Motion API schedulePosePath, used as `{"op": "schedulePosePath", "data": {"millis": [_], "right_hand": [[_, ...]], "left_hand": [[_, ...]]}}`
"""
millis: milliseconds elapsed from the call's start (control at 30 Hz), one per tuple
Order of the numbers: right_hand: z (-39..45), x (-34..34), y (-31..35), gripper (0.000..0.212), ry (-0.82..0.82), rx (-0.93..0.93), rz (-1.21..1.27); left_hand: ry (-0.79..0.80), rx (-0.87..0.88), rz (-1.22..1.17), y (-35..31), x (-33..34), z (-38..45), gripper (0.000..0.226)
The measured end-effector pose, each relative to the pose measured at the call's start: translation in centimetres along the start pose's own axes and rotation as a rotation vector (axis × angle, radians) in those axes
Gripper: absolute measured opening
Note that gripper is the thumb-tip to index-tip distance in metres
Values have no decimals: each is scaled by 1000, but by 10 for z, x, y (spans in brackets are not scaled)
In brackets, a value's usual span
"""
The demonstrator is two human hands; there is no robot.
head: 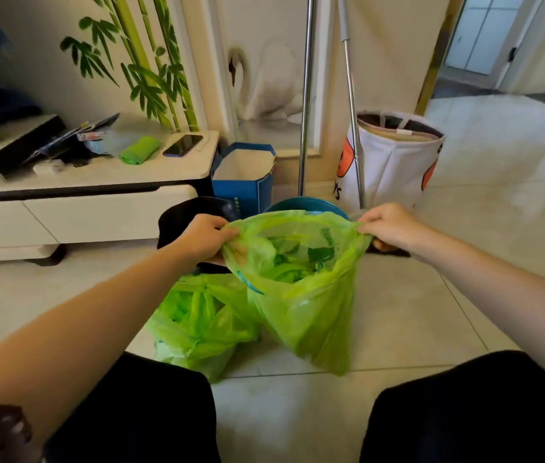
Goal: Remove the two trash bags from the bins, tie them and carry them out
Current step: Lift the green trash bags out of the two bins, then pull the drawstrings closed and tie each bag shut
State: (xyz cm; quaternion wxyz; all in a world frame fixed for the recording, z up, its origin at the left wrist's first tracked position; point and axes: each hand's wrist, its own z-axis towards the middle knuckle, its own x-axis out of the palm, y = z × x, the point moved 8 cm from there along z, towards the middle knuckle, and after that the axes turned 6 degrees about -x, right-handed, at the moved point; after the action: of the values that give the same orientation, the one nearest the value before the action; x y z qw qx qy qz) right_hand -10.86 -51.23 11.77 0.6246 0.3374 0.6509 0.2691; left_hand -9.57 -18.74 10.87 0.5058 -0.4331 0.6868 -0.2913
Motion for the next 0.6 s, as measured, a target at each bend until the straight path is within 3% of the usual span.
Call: {"op": "schedulePosePath", "data": {"millis": [200, 433, 600], "right_hand": [[13, 37, -50, 15, 146, 83, -181], [24, 53, -58, 9, 243, 65, -338], [26, 55, -49, 23, 334, 25, -757]], "left_hand": [[119, -127, 131, 50, 30, 14, 15], [193, -163, 276, 50, 52, 21, 11], [241, -157, 287, 43, 62, 18, 67]]}}
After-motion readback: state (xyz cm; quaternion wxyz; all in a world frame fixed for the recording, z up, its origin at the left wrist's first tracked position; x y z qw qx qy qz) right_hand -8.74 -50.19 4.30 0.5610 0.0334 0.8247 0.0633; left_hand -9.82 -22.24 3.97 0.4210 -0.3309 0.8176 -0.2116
